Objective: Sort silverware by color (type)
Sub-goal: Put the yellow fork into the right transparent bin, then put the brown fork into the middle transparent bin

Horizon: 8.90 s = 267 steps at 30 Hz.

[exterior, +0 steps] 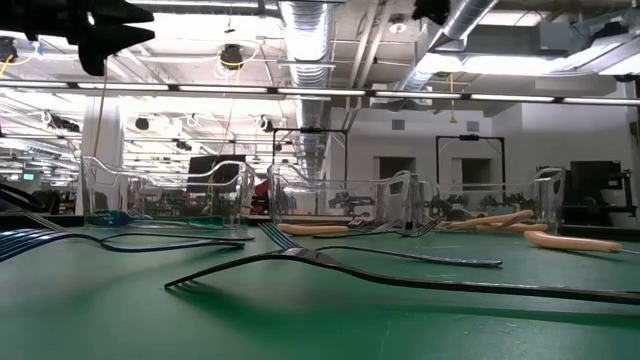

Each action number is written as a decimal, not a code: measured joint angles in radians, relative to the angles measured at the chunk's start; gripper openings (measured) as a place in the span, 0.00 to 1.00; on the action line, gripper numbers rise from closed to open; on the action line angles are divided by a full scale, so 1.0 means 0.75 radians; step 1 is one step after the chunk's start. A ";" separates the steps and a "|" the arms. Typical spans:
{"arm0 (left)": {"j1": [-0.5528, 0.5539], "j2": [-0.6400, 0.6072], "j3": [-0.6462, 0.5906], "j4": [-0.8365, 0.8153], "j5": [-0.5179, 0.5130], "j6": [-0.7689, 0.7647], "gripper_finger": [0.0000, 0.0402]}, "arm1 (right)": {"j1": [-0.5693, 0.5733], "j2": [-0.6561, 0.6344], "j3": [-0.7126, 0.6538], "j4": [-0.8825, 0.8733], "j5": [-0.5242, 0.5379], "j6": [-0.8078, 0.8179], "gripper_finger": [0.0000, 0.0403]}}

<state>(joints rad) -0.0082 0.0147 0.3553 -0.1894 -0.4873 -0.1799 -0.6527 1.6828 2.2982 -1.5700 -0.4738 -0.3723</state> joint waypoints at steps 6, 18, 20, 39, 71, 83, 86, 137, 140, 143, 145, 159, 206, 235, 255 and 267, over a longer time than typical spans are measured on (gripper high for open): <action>0.000 0.000 0.000 0.000 -0.030 -0.001 0.36 | 0.030 -0.198 -0.337 0.065 0.001 0.146 0.33; 0.000 0.001 0.000 -0.016 -0.033 -0.066 0.36 | 0.315 -0.551 -1.138 0.375 0.196 0.687 0.33; 0.000 0.001 0.000 -0.020 -0.035 -0.066 0.36 | 0.390 -0.593 -1.205 0.375 0.215 0.801 0.33; 0.000 0.006 0.000 -0.055 -0.160 -0.068 0.36 | 1.142 -0.588 -1.397 0.354 0.616 2.090 0.33; 0.000 0.006 0.000 -0.123 -0.207 -0.070 0.36 | 1.272 -0.316 -1.860 0.912 0.640 2.422 0.62; 0.000 0.006 0.000 -0.123 -0.205 -0.113 0.36 | 1.242 -0.305 -2.055 1.125 0.747 2.525 0.62; 0.000 0.006 0.000 -0.124 -0.205 -0.126 0.36 | 1.241 -0.260 -2.055 1.196 0.774 2.522 0.62; 0.000 0.006 0.000 -0.120 -0.273 -0.196 0.36 | 0.695 -0.459 -1.897 1.711 1.052 1.225 0.22; 0.000 0.005 0.000 -0.120 -0.297 -0.196 0.36 | 0.593 -0.481 -1.897 1.899 1.099 0.912 0.22; 0.000 0.006 0.000 -0.120 -0.319 -0.196 0.36 | 0.488 -0.505 -1.897 2.105 1.113 0.641 0.22; 0.000 0.006 0.000 -0.120 -0.324 -0.196 0.36 | 0.417 -0.523 -1.895 2.218 1.113 0.499 0.22; 0.000 0.005 0.000 -0.123 -0.325 -0.209 0.36 | -0.039 -0.558 -1.895 1.990 1.089 0.180 0.22; 0.000 0.006 0.000 -0.159 -0.343 -0.244 0.36 | -0.233 -0.360 -2.068 1.832 0.871 0.181 0.27; 0.000 0.005 0.000 -0.160 -0.338 -0.244 0.36 | -0.228 -0.273 -1.875 1.712 0.883 0.216 0.53; 0.000 0.005 0.000 -0.194 -0.337 -0.243 0.36 | 0.229 -0.398 -1.504 1.490 0.379 0.076 0.54; 0.000 0.005 0.000 -0.195 -0.337 -0.244 0.36 | 0.469 -0.056 -1.505 1.510 0.384 -0.079 0.54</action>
<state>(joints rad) -0.0081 0.0186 0.3553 -0.3358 -0.7403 -0.3626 -0.3007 1.6408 1.1694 -0.4373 -0.1856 -0.4316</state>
